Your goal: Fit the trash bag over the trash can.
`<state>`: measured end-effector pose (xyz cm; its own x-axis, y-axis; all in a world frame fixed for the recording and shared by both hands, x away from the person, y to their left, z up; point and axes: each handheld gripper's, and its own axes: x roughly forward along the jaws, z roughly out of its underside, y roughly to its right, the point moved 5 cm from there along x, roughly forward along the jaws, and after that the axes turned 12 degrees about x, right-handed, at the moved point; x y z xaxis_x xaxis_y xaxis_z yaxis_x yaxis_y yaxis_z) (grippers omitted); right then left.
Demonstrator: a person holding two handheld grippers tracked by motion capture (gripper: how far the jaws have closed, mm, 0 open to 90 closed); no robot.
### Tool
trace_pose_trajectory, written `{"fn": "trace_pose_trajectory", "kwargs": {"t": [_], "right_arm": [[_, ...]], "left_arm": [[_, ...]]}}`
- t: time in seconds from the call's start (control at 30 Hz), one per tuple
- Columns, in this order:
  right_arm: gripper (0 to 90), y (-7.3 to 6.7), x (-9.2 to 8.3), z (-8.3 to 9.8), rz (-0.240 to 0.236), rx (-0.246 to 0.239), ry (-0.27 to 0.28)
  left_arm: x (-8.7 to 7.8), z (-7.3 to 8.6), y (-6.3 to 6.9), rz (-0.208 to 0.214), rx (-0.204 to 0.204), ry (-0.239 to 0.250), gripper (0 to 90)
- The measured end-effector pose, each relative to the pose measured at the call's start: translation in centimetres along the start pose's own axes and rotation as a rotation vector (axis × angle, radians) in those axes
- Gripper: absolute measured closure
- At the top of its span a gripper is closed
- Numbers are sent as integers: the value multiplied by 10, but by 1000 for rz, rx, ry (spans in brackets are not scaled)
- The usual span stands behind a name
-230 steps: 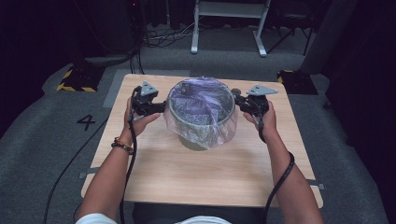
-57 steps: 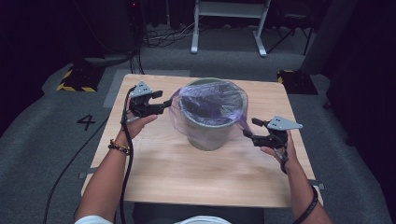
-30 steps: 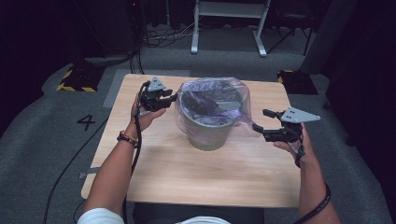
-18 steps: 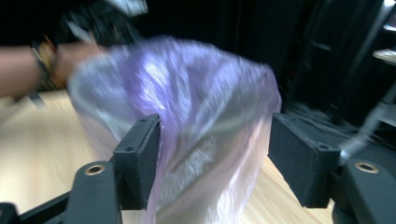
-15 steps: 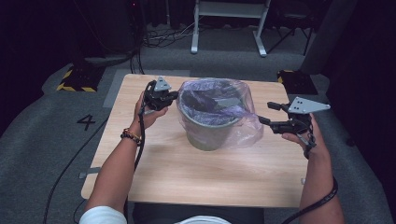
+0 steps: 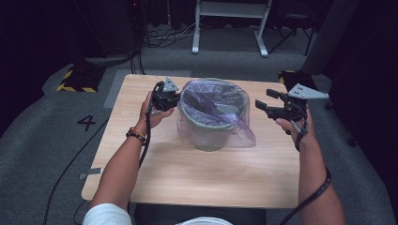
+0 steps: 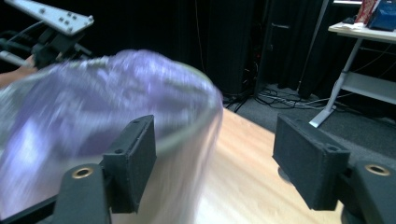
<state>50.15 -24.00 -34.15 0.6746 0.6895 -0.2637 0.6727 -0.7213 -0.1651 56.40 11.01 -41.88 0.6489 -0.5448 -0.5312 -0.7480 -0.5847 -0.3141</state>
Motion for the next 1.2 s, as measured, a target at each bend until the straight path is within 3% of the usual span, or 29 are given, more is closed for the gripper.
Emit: {"fn": "trace_pose_trajectory", "kwargs": {"t": [0.1, 0.2, 0.23, 0.33, 0.37, 0.47, 0.53, 0.67, 0.83, 1.0, 1.2], "right_arm": [[277, -5, 26, -9, -34, -14, -55], [281, -1, 51, -9, -9, -14, -136], [315, 3, 60, -8, 18, -13, -165], [512, 13, 74, -6, 33, 12, -213], [641, 13, 77, -6, 0, 31, -211], [759, 14, 81, -9, -4, 38, -195], [791, 16, 84, -10, -11, 61, -180], [824, 20, 88, -11, -16, 101, -153], [820, 31, 90, -9, 15, 221, -113], [821, 38, 89, -12, 100, 236, -110], [816, 41, 89, -11, 101, 273, -124]], "left_arm": [[1, -2, 0, 1, 5, 2, 839], [-1, -3, -2, -4, -9, 17, 814], [-2, -3, -4, -3, -12, 23, 804], [-2, -4, -8, 1, -21, 31, 803], [-2, -4, -8, 1, -16, 29, 814], [-1, -6, -9, 4, -4, 26, 852], [1, -5, -9, 6, 5, 15, 865], [7, -4, -9, 14, 3, 3, 898], [18, -1, -3, 33, 0, -27, 900], [32, 4, 1, 52, 3, -78, 900], [46, 8, 12, 92, 5, -107, 900]]}}
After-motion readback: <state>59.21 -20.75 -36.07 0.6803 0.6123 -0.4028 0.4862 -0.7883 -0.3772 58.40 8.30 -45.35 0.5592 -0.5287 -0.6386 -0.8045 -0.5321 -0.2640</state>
